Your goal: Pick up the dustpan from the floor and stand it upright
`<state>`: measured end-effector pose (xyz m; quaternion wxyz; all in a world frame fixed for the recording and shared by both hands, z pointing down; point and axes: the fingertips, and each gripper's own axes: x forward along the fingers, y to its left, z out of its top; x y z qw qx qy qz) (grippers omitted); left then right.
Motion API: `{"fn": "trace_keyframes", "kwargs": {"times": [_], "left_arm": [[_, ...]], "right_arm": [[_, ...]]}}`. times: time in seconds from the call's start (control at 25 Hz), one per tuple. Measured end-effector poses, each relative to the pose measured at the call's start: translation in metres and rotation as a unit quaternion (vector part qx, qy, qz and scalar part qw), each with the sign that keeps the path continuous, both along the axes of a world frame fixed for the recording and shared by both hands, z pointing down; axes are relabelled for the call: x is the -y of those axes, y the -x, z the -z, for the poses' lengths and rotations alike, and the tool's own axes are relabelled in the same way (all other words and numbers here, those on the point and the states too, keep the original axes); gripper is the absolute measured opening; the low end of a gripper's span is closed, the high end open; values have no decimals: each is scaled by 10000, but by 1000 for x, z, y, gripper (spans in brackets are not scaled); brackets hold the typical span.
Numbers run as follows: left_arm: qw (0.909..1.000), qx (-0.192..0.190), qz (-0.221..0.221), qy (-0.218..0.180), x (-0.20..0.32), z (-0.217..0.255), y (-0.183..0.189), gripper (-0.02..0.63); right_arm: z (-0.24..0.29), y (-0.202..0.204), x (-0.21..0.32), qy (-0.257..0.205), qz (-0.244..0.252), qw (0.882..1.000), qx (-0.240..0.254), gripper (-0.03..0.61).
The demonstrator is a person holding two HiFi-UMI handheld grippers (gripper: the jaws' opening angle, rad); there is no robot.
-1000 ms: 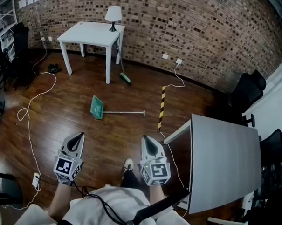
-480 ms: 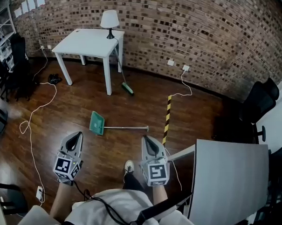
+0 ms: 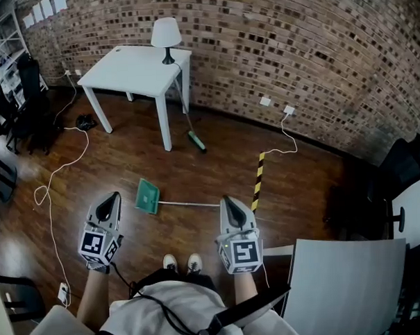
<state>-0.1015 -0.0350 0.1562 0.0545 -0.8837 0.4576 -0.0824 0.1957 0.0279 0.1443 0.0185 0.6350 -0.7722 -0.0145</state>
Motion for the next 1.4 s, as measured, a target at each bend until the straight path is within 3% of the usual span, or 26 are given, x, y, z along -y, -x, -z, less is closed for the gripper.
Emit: {"fn": "trace_keyframes", "kwargs": {"times": [0.16,0.52,0.72,0.88,0.92,1.0,1.04,1.12,1.24,1.4], "left_arm": [[9999,70,-74,-13,21,0,4,11],[9996,-10,192,224,49,-15,41,8],[9977,-240,444,444,60,-23,60,18],[9969,-410,296,610,70,-31,67,31],[9964,-459,234,672,72,-34,67,57],[9952,-515,77,828,76,-41,63,121],[9947,-493,-13,902,78,-46,60,124],[9935,-382,-172,1055,84,-57,55,163],[9912,-256,-271,1268,98,-78,51,164],[9801,-927,56,1754,132,-129,65,164]], "right_arm": [[9,7,20,-155,-89,9998,58,-14],[11,18,35,-152,-259,9995,17,-14],[13,26,42,-219,-371,9991,65,-6],[5,31,51,-131,-502,9986,29,31],[1,33,53,-71,-498,9987,33,66],[-9,35,58,100,-445,9990,23,206],[-15,35,60,207,-425,9989,2,230],[-29,32,65,423,-445,9981,-36,240],[-53,22,75,694,-561,9960,-87,242],[-111,-5,95,1202,-681,9904,48,267]]}}
